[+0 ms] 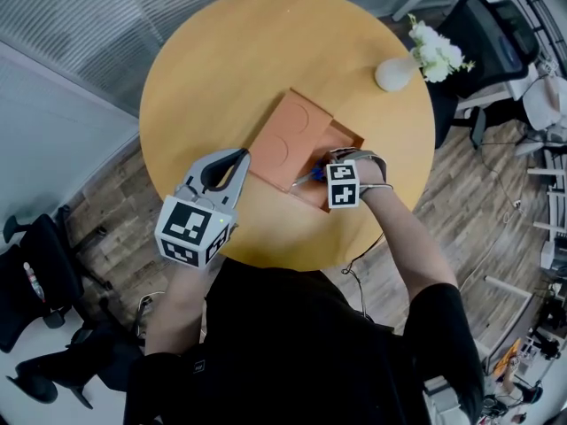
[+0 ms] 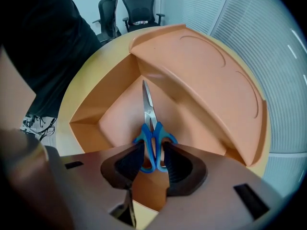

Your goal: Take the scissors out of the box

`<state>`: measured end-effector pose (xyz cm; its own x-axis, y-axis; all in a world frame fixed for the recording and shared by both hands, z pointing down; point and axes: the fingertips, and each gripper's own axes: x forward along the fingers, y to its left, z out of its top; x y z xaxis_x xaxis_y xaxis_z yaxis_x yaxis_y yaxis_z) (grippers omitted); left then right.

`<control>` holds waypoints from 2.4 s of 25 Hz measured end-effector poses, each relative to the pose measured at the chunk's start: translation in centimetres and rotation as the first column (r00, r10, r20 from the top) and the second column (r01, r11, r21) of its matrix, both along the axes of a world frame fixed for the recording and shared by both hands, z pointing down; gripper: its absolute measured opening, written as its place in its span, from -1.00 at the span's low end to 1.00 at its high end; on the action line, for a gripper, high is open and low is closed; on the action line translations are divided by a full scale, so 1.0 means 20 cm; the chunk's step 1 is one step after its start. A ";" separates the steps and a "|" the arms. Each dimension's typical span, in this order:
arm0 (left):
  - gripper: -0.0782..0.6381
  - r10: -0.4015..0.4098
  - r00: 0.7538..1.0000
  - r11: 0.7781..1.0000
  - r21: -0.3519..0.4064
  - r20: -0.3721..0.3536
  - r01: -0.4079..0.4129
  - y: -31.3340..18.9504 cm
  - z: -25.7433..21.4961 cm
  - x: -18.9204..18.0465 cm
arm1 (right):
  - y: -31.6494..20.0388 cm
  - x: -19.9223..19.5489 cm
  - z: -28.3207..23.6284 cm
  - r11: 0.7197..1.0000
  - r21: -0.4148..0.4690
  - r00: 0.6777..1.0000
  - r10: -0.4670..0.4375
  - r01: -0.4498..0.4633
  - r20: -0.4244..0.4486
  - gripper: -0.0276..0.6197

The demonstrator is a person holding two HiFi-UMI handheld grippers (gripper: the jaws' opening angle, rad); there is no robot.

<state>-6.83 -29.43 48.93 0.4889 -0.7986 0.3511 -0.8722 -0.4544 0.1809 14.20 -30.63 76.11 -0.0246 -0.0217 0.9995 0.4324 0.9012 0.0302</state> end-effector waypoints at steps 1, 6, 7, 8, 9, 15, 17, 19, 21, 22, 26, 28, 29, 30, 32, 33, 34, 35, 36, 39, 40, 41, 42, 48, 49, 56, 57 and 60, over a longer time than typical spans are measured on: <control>-0.74 -0.001 1.000 1.000 -0.001 -0.002 0.001 0.00 0.00 -0.01 | 0.00 0.00 0.00 1.000 0.007 1.000 -0.013 0.013 -0.002 -0.51; -0.74 -0.003 1.000 1.000 -0.008 -0.009 0.003 0.02 0.02 -0.04 | 0.01 -0.01 -0.01 0.999 0.031 0.999 -0.045 0.044 0.008 -0.53; -0.74 -0.004 1.000 1.000 -0.009 -0.010 0.004 0.03 0.02 -0.05 | 0.02 -0.02 0.00 0.999 0.028 0.999 -0.046 0.046 0.009 -0.53; -0.74 -0.005 1.000 1.000 -0.009 -0.011 0.005 0.03 0.02 -0.05 | 0.03 -0.03 0.00 0.999 0.024 0.999 -0.048 0.048 0.003 -0.53; -0.74 -0.006 1.000 1.000 -0.010 -0.014 0.006 0.04 0.03 -0.06 | 0.03 -0.03 0.01 0.999 0.021 0.999 -0.050 0.051 -0.005 -0.56; -0.74 0.001 0.999 1.000 -0.012 -0.042 -0.002 0.05 0.04 -0.05 | 0.03 -0.02 0.01 0.999 0.051 1.000 -0.013 0.013 -0.006 -0.59; -0.74 0.014 0.999 1.000 -0.009 -0.050 -0.015 0.06 0.03 -0.03 | 0.02 -0.01 0.02 0.997 0.077 1.000 -0.012 0.013 -0.006 -0.60; -0.74 0.030 0.998 1.000 -0.001 -0.049 -0.030 0.07 0.01 -0.02 | 0.03 0.00 0.02 0.995 0.098 1.000 -0.008 0.010 -0.018 -0.60; -0.74 0.040 0.998 0.999 0.010 -0.046 -0.040 0.08 -0.01 -0.02 | 0.03 0.01 0.00 0.994 0.110 1.000 0.013 -0.011 -0.025 -0.60; -0.74 0.043 0.998 0.999 0.015 -0.046 -0.043 0.08 -0.02 -0.03 | 0.03 0.02 -0.02 0.993 0.118 0.999 0.026 -0.023 -0.024 -0.60; -0.74 0.063 0.997 0.998 0.034 -0.048 -0.062 0.08 -0.07 -0.04 | 0.00 0.04 -0.13 0.984 0.170 0.998 0.064 -0.062 -0.010 -0.60; -0.74 0.081 0.995 0.996 0.042 -0.050 -0.079 0.09 -0.09 -0.04 | -0.02 0.05 -0.20 0.976 0.202 0.997 0.079 -0.077 -0.002 -0.60; -0.74 0.091 0.995 0.995 0.047 -0.051 -0.089 0.09 -0.10 -0.04 | -0.03 0.06 -0.24 0.972 0.218 0.996 0.085 -0.083 -0.001 -0.60; -0.74 0.102 0.993 0.994 0.052 -0.053 -0.099 0.09 -0.12 -0.03 | -0.04 0.07 -0.27 0.968 0.234 0.996 0.093 -0.090 -0.003 -0.60; -0.74 0.123 0.991 0.991 0.064 -0.057 -0.119 0.09 -0.14 -0.03 | -0.05 0.10 -0.33 0.960 0.260 0.994 0.113 -0.107 -0.009 -0.60; -0.74 0.134 0.989 0.989 0.069 -0.058 -0.130 0.09 -0.15 -0.03 | -0.06 0.12 -0.35 0.956 0.270 0.992 0.124 -0.116 -0.014 -0.60; -0.74 0.145 0.988 0.987 0.074 -0.058 -0.141 0.09 -0.16 -0.02 | -0.06 0.13 -0.38 0.952 0.280 0.991 0.136 -0.125 -0.018 -0.60; -0.74 0.156 0.986 0.985 0.079 -0.058 -0.152 0.09 -0.17 -0.02 | -0.06 0.15 -0.39 0.948 0.288 0.989 0.147 -0.134 -0.022 -0.60; -0.74 0.168 0.984 0.983 0.085 -0.057 -0.163 0.08 -0.17 -0.01 | -0.06 0.16 -0.41 0.944 0.297 0.987 0.157 -0.143 -0.023 -0.60; -0.74 0.195 0.979 0.977 0.102 -0.052 -0.189 0.08 -0.20 0.02 | -0.05 0.19 -0.47 0.930 0.325 0.983 0.185 -0.172 -0.009 -0.60; -0.74 0.201 0.978 0.975 0.107 -0.049 -0.195 0.08 -0.21 0.03 | -0.05 0.20 -0.49 0.925 0.334 0.982 0.191 -0.180 -0.001 -0.60; -0.74 0.203 0.978 0.974 0.110 -0.046 -0.197 0.07 -0.22 0.04 | -0.05 0.21 -0.51 0.921 0.343 0.981 0.196 -0.186 0.007 -0.60; -0.74 0.205 0.978 0.974 0.113 -0.044 -0.198 0.08 -0.23 0.05 | -0.05 0.23 -0.53 0.917 0.350 0.980 0.199 -0.191 0.014 -0.60; -0.74 0.193 0.980 0.974 0.128 -0.049 -0.185 0.08 -0.31 0.15 | -0.05 0.32 -0.66 0.898 0.391 0.979 0.195 -0.203 0.061 -0.60; -0.74 0.192 0.980 0.974 0.129 -0.046 -0.185 0.08 -0.33 0.18 | -0.05 0.34 -0.69 0.892 0.401 0.978 0.194 -0.207 0.075 -0.61; -0.74 0.203 0.979 0.969 0.147 -0.008 -0.200 0.11 -0.42 0.32 | -0.03 0.42 -0.94 0.839 0.439 0.940 0.224 -0.321 0.258 -0.61; -0.74 0.203 0.979 0.968 0.153 -0.001 -0.200 0.11 -0.44 0.34 | -0.02 0.43 -0.96 0.834 0.434 0.930 0.232 -0.341 0.285 -0.61; -0.74 0.199 0.980 0.966 0.166 0.023 -0.200 0.12 -0.49 0.37 | -0.01 0.47 -1.07 0.807 0.429 0.893 0.248 -0.405 0.377 -0.61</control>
<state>0.65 -26.93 39.05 0.6426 -0.7323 0.2253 -0.7615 -0.6428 0.0826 23.52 -30.85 54.79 -0.2109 -0.5588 0.8020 0.0149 0.8186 0.5742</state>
